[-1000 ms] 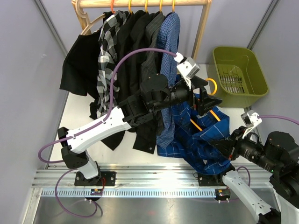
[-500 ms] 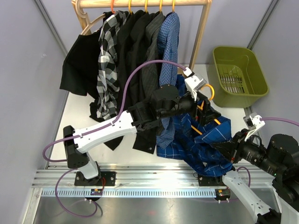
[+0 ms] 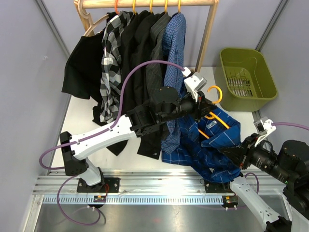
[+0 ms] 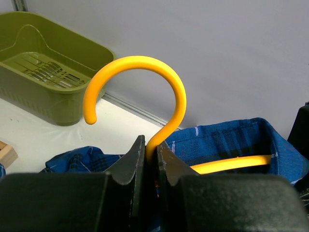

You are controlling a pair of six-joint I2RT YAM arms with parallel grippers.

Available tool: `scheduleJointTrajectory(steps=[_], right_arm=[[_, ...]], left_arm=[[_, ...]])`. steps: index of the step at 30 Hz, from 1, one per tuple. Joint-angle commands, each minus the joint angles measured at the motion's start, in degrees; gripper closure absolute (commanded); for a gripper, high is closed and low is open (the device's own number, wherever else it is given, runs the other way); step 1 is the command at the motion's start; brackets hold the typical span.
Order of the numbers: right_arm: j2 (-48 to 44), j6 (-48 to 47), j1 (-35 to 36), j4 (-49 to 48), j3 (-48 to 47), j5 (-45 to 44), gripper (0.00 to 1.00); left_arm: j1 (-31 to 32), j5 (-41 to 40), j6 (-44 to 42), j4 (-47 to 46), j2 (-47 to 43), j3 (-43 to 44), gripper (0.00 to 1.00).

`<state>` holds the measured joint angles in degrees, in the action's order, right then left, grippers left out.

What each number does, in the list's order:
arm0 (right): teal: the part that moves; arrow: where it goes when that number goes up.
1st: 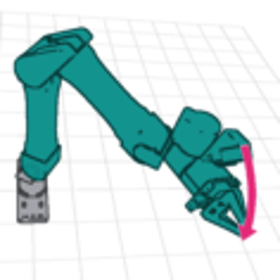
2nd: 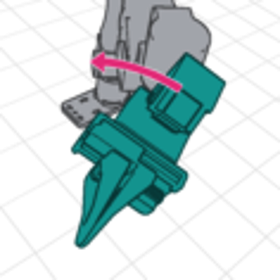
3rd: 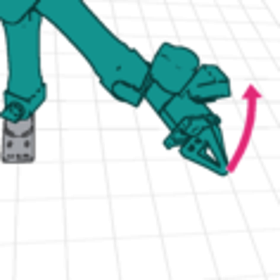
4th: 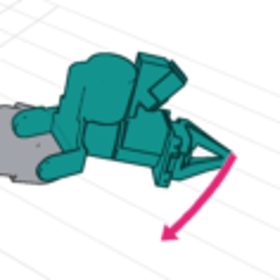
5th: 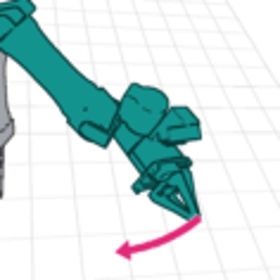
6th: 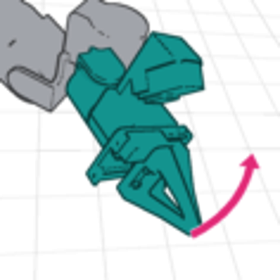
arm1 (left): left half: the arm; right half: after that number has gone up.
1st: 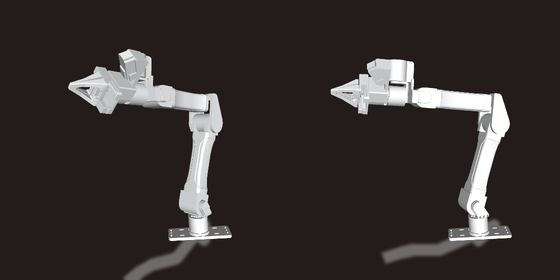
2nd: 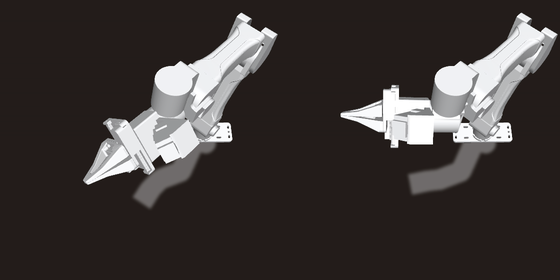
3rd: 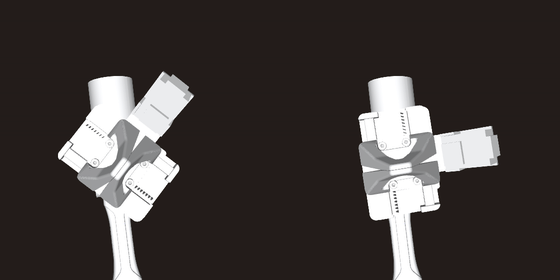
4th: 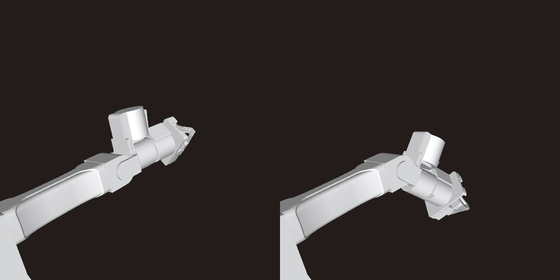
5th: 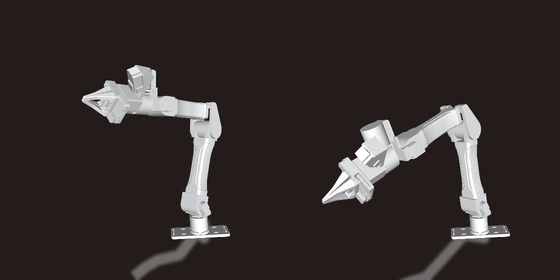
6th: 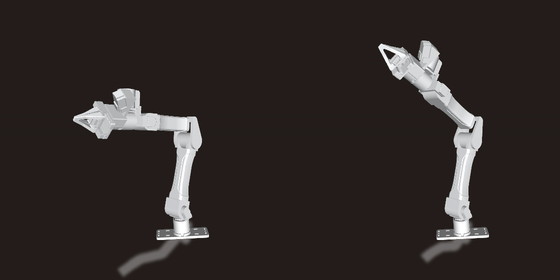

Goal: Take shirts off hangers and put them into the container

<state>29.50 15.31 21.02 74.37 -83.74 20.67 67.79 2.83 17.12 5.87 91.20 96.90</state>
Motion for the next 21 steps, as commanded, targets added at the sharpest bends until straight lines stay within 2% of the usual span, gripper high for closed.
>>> scheduleJointTrajectory(steps=[1,3,6,8,12,13,14,15,19,21], right_arm=[[2.0,0.0,-0.2,-10.5,-1.3,1.7,1.00],[2.4,-0.5,-0.2,-10.1,-0.9,2.5,1.00],[2.7,-1.4,-0.3,-8.9,-0.4,1.8,0.91],[2.4,-1.9,-0.2,-8.4,0.2,1.7,0.89],[2.4,-2.5,-0.3,-7.8,0.6,1.5,0.81],[2.4,-2.7,-0.3,-7.7,0.8,1.6,0.66],[2.4,-2.6,-0.2,-7.7,0.9,1.7,0.56],[2.3,-2.5,-0.3,-7.7,1.0,1.7,0.50],[2.0,-2.6,-0.2,-6.8,0.3,1.4,0.39],[1.5,-2.7,-0.2,-6.1,0.2,0.6,0.39]], left_arm=[[2.1,3.0,1.9,-1.7,-1.8,-0.3,0.97],[2.1,2.4,1.7,-2.0,-2.0,0.2,0.98],[2.1,-0.5,0.4,-1.2,-2.6,3.2,0.99],[2.1,-2.6,-1.0,-1.1,-3.2,4.6,0.99],[1.9,-11.7,-3.6,-1.4,-3.9,7.7,0.99],[1.7,-14.8,-4.0,-1.6,-3.8,8.7,0.99],[1.4,-16.3,-5.5,-1.6,-3.5,9.2,0.99],[1.2,-18.1,-6.7,-1.5,-3.1,9.9,0.98],[-0.5,-29.4,-13.2,1.9,0.5,16.6,0.99],[-3.4,-29.6,-13.5,3.2,0.6,16.9,1.00]])
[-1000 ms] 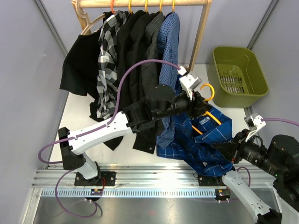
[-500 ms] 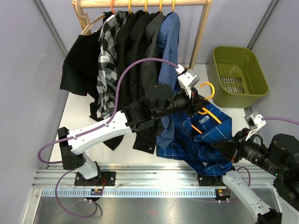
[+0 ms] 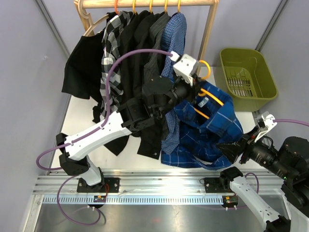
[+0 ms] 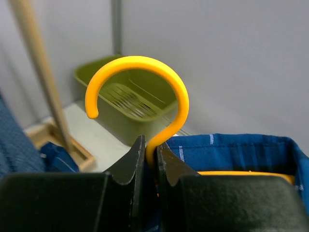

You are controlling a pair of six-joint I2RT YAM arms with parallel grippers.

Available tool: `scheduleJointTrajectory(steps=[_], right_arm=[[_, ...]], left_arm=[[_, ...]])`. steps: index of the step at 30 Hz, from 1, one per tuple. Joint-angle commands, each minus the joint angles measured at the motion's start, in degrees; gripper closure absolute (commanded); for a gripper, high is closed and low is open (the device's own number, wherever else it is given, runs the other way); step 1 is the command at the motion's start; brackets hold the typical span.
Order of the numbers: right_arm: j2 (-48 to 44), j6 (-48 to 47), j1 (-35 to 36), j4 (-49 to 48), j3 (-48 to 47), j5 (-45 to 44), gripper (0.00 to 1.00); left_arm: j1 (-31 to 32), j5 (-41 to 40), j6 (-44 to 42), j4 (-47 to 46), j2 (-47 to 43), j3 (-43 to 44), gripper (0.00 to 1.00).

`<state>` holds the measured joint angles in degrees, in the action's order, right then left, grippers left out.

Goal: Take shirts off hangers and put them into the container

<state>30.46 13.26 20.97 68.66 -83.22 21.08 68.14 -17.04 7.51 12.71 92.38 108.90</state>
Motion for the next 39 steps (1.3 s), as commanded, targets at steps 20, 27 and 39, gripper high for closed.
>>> scheduleJointTrajectory(steps=[20,27,39], right_arm=[[-6.0,7.6,-0.1,-3.5,-6.1,-51.0,1.00],[-5.5,11.1,-0.1,-2.0,-1.6,-58.0,1.00],[5.7,9.8,-0.2,-8.1,11.4,-38.0,1.00]], left_arm=[[-10.5,-8.8,1.5,-7.7,-26.9,-34.2,1.00],[-10.6,-7.2,2.9,-6.0,-30.6,-36.8,1.00],[-6.3,20.7,29.6,-22.9,-28.1,-41.3,1.00]])
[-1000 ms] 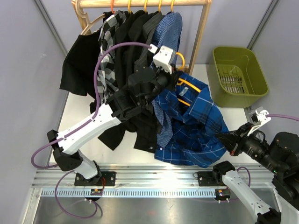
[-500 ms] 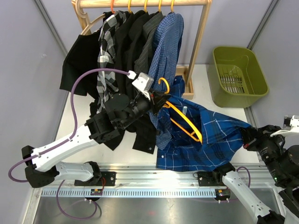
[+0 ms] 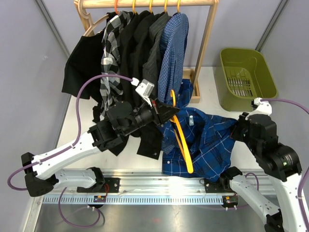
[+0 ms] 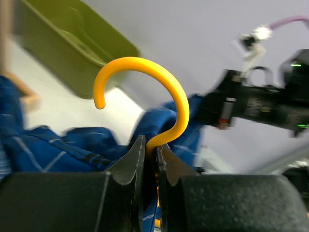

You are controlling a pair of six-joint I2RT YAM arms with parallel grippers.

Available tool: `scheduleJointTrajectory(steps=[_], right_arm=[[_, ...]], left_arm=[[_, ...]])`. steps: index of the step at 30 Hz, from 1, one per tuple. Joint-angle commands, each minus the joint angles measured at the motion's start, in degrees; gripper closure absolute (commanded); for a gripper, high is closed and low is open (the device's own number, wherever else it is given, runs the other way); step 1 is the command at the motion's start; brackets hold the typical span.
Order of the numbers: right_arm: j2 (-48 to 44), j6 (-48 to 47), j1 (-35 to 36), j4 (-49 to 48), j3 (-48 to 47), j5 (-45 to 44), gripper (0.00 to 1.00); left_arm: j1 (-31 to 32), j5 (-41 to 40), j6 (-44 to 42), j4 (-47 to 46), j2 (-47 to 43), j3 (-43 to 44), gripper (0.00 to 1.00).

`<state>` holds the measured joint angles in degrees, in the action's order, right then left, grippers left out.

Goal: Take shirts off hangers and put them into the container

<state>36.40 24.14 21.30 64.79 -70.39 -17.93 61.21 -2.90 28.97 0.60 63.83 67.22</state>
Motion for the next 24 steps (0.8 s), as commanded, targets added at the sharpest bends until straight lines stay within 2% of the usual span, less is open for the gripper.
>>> scheduleJointTrajectory(steps=[1,4,9,10,11,12,13,14,16,18,24], right_arm=[[1.7,-1.6,-0.5,-3.7,-1.8,1.8,1.00],[5.9,-3.9,-0.5,-1.8,-1.3,5.1,1.00],[9.2,-5.6,-0.5,-2.3,-1.9,7.5,1.00],[9.7,-6.4,-0.5,-1.9,-2.8,7.6,0.95],[10.3,-6.7,-0.5,0.0,-4.0,7.8,0.54],[10.8,-7.0,-0.5,1.0,-6.7,7.7,0.43],[10.6,-8.0,-0.4,1.8,-8.1,7.8,0.38],[10.2,-8.4,-0.5,2.9,-10.6,8.3,0.27],[8.3,-8.8,-0.4,3.7,-13.5,10.3,0.23],[7.8,-8.6,-0.5,5.9,-18.8,13.0,0.23],[8.7,-9.5,-0.6,11.0,-27.2,22.0,0.25]], left_arm=[[0.7,7.7,10.6,-12.2,0.8,1.0,1.00],[0.7,12.6,16.2,-19.8,3.3,3.0,1.00],[-1.6,17.8,23.0,-24.4,10.0,5.6,1.00],[-2.4,18.4,22.7,-24.9,10.8,5.7,1.00],[-3.6,17.9,21.1,-20.1,11.4,7.8,1.00],[-3.6,11.1,13.3,-14.0,12.4,10.1,1.00],[-2.3,5.6,8.7,-1.9,13.2,12.5,1.00],[-2.0,-4.0,2.6,2.4,14.3,16.6,1.00],[-2.2,-8.2,-0.7,8.1,17.1,18.1,1.00],[-2.2,-13.5,-4.9,11.6,19.3,20.5,1.00],[-2.9,-14.6,-10.5,17.7,27.9,25.4,1.00]])
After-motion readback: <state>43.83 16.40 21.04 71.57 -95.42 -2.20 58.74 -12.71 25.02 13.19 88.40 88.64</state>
